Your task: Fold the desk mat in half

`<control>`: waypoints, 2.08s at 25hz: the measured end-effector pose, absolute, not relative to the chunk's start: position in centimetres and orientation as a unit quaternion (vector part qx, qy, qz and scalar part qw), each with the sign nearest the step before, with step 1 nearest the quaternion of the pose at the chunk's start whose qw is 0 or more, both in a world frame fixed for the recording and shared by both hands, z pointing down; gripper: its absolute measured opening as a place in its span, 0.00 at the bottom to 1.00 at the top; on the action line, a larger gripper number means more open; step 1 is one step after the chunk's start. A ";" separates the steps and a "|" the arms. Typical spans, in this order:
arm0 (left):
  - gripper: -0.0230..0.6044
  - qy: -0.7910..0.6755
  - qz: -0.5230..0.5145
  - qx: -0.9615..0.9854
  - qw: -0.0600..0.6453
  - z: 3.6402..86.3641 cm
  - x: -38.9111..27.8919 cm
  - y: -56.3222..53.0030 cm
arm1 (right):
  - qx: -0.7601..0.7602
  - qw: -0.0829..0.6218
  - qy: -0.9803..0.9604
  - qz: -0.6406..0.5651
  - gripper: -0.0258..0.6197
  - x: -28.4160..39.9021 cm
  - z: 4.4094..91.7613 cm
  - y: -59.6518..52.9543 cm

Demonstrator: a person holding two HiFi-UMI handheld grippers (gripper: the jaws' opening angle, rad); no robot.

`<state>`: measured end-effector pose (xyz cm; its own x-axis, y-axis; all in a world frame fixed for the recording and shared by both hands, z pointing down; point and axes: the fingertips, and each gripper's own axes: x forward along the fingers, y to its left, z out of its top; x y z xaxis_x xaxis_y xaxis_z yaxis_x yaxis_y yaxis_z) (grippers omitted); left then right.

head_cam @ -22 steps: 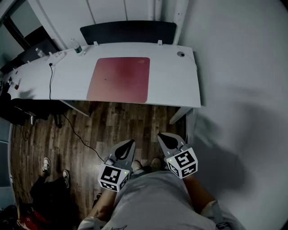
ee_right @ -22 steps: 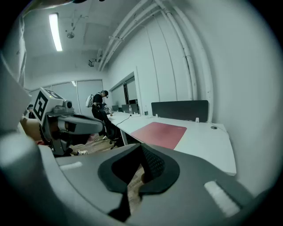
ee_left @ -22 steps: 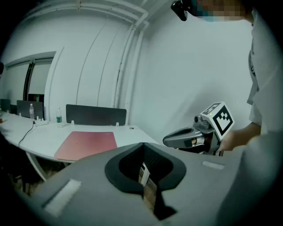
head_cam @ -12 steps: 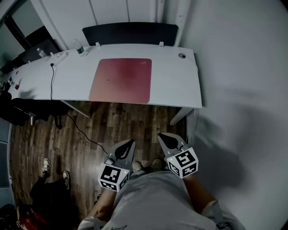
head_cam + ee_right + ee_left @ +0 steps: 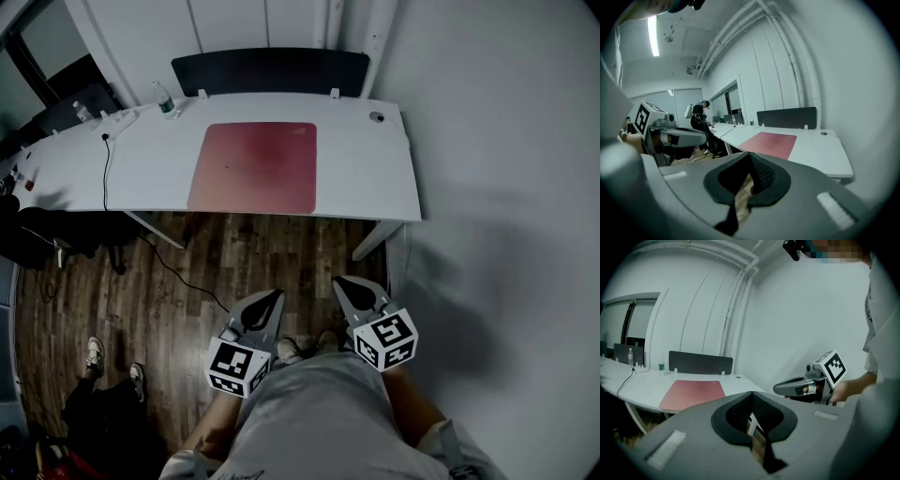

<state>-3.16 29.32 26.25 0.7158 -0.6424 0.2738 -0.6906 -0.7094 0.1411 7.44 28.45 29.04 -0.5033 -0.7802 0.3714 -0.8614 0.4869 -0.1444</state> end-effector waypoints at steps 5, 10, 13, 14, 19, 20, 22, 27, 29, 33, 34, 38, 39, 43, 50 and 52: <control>0.07 -0.355 0.096 0.922 0.123 26.7 -4.2 29.5 | 0.485 0.130 -0.851 0.157 0.05 6.2 29.5 29.1; 0.07 -0.349 0.093 0.923 0.130 27.0 -4.0 29.0 | 0.486 0.131 -0.849 0.162 0.05 6.5 29.8 28.5; 0.07 -0.351 0.095 0.922 0.133 27.2 -3.7 27.9 | 0.483 0.131 -0.850 0.167 0.05 6.8 30.1 27.3; 0.07 -0.352 0.096 0.921 0.134 27.3 -3.6 27.4 | 0.481 0.130 -0.851 0.168 0.05 6.9 30.3 26.8; 0.07 -0.360 0.104 0.916 0.139 28.3 -2.9 24.0 | 0.471 0.125 -0.857 0.168 0.05 7.6 30.7 22.9; 0.07 -0.362 0.105 0.915 0.140 28.4 -2.7 23.0 | 0.468 0.125 -0.859 0.168 0.05 7.8 30.8 21.8; 0.07 -0.365 0.106 0.914 0.141 28.5 -2.0 20.9 | 0.462 0.128 -0.862 0.166 0.05 8.5 30.8 19.5; 0.07 -0.368 0.106 0.913 0.139 28.0 0.1 14.9 | 0.456 0.129 -0.865 0.163 0.05 11.0 30.3 13.2; 0.07 -0.370 0.107 0.913 0.138 28.0 0.9 12.9 | 0.454 0.130 -0.867 0.162 0.05 12.1 30.2 11.1; 0.07 -0.371 0.112 0.912 0.132 27.8 2.8 9.6 | 0.451 0.128 -0.868 0.162 0.05 14.0 30.3 7.7; 0.07 -0.371 0.113 0.912 0.132 27.7 3.3 8.9 | 0.450 0.127 -0.869 0.163 0.05 14.4 30.3 7.0; 0.07 -0.374 0.115 0.911 0.129 27.4 4.9 6.5 | 0.442 0.129 -0.871 0.167 0.05 15.9 30.3 4.8; 0.07 -0.376 0.117 0.910 0.129 27.4 5.2 6.0 | 0.441 0.130 -0.872 0.169 0.05 16.3 30.4 4.3; 0.07 -0.383 0.126 0.906 0.130 27.8 5.9 4.5 | 0.435 0.131 -0.874 0.173 0.05 17.4 30.7 2.7; 0.07 -0.368 0.159 0.908 0.124 29.5 6.2 2.9 | 0.440 0.137 -0.866 0.194 0.05 18.0 32.1 1.6; 0.07 -0.355 0.166 0.912 0.120 29.9 6.3 2.7 | 0.445 0.137 -0.862 0.202 0.05 18.0 32.6 1.6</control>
<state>6.25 2.67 29.90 0.6932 -0.6079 0.3872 -0.6872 -0.7194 0.1008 18.01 1.63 32.56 -0.5671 -0.7109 0.4161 -0.8217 0.5229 -0.2265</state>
